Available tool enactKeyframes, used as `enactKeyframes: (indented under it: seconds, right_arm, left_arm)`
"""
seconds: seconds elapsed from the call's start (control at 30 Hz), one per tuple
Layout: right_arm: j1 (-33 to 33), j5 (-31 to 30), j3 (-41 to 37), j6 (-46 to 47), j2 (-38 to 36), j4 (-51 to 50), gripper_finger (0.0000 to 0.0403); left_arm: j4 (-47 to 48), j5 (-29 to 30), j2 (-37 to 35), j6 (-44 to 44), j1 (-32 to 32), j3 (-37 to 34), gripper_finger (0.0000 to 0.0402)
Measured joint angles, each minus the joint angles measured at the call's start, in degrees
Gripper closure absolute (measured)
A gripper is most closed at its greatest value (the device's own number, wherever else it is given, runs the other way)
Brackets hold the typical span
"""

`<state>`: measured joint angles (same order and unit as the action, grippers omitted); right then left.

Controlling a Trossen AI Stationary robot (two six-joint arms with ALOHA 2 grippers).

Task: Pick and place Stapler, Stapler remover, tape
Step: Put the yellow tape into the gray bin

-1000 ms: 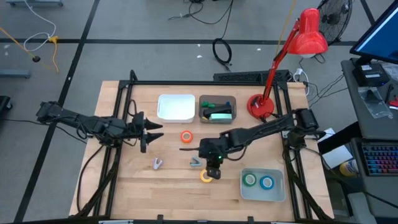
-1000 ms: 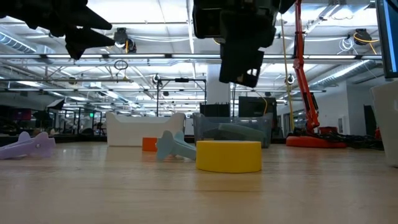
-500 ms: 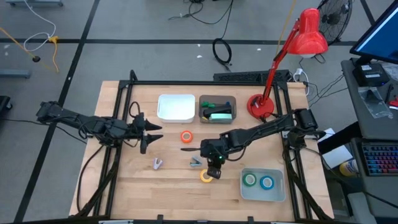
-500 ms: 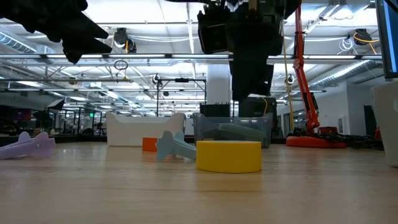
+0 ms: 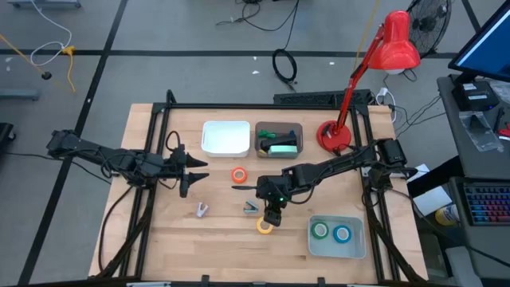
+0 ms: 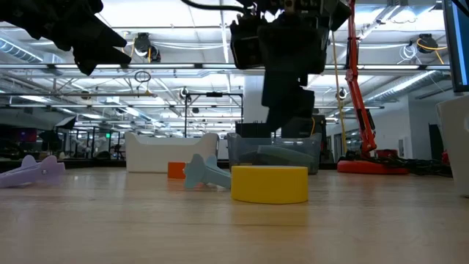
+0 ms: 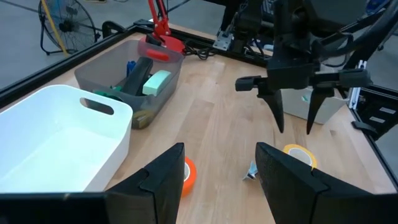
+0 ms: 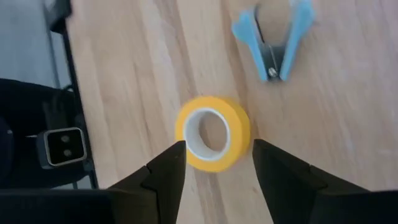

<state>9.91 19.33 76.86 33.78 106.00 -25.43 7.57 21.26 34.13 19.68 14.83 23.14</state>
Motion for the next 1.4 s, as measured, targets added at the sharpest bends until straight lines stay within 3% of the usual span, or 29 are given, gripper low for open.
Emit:
enactKeyframes:
  seconds: [0.6, 0.8, 1.13, 1.4]
  right_arm:
    - [-0.1, 1.9, 0.0, 1.3, 7.7, 1.9, 0.0220]
    - [0.8, -2.9, 0.0, 0.2, 7.6, 0.6, 0.0225]
    - [0.7, -7.0, 0.0, -0.5, 7.6, -1.0, 0.0279]
    - [0.7, -7.5, 0.0, 0.0, 7.5, -2.7, 0.0364]
  left_arm:
    - [0.4, -0.2, 0.0, -0.3, 0.0, 0.0, 0.0204]
    - [0.4, -0.2, 0.0, -0.5, 0.0, 0.0, 0.0204]
    - [0.3, -0.2, 0.0, -1.0, 0.0, 0.0, 0.0204]
    - [0.3, -0.2, 0.0, -0.9, 0.0, 0.0, 0.0204]
